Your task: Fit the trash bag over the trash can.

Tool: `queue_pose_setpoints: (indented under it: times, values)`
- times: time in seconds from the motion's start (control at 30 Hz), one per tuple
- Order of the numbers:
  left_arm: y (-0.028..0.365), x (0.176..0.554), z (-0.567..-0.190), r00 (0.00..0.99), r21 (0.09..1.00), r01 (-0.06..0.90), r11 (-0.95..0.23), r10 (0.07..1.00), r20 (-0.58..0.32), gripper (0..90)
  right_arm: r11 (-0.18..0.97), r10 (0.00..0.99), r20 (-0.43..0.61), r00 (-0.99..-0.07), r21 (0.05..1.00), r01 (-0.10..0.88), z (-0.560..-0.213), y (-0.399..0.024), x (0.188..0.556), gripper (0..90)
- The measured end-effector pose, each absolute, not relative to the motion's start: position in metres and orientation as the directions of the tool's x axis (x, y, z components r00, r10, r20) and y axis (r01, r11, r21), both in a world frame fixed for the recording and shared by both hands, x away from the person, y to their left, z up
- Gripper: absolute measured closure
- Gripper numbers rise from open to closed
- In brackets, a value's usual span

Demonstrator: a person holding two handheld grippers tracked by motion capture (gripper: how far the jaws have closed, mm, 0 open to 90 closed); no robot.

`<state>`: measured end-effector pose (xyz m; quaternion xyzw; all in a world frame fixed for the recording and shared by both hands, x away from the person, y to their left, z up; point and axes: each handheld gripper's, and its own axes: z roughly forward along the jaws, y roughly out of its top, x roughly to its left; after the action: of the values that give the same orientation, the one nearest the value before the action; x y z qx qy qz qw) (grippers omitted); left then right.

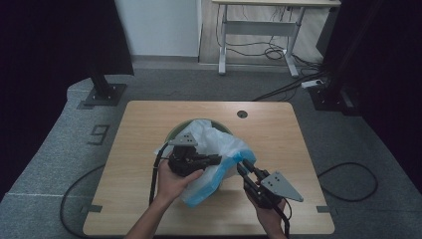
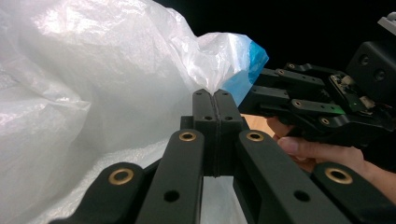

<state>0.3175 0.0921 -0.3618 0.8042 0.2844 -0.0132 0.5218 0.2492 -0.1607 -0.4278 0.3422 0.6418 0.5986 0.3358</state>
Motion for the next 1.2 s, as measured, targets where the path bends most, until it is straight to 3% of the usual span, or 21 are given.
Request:
queue_pose_setpoints:
  times: [0.7, 1.2]
  values:
    - [0.096, 0.318, -0.360, 0.831, 0.831, 0.490, -0.262, 0.427, -0.356, 89.7, 0.009, 0.848, 0.022, -0.529, 0.998, 0.056, -0.426, -0.152, 0.246, 71.7]
    - [0.091, 0.316, -0.360, 0.835, 0.819, 0.493, -0.294, 0.424, -0.351, 89.7, 0.056, 0.870, -0.048, -0.490, 0.998, 0.003, -0.419, -0.152, 0.248, 71.6]
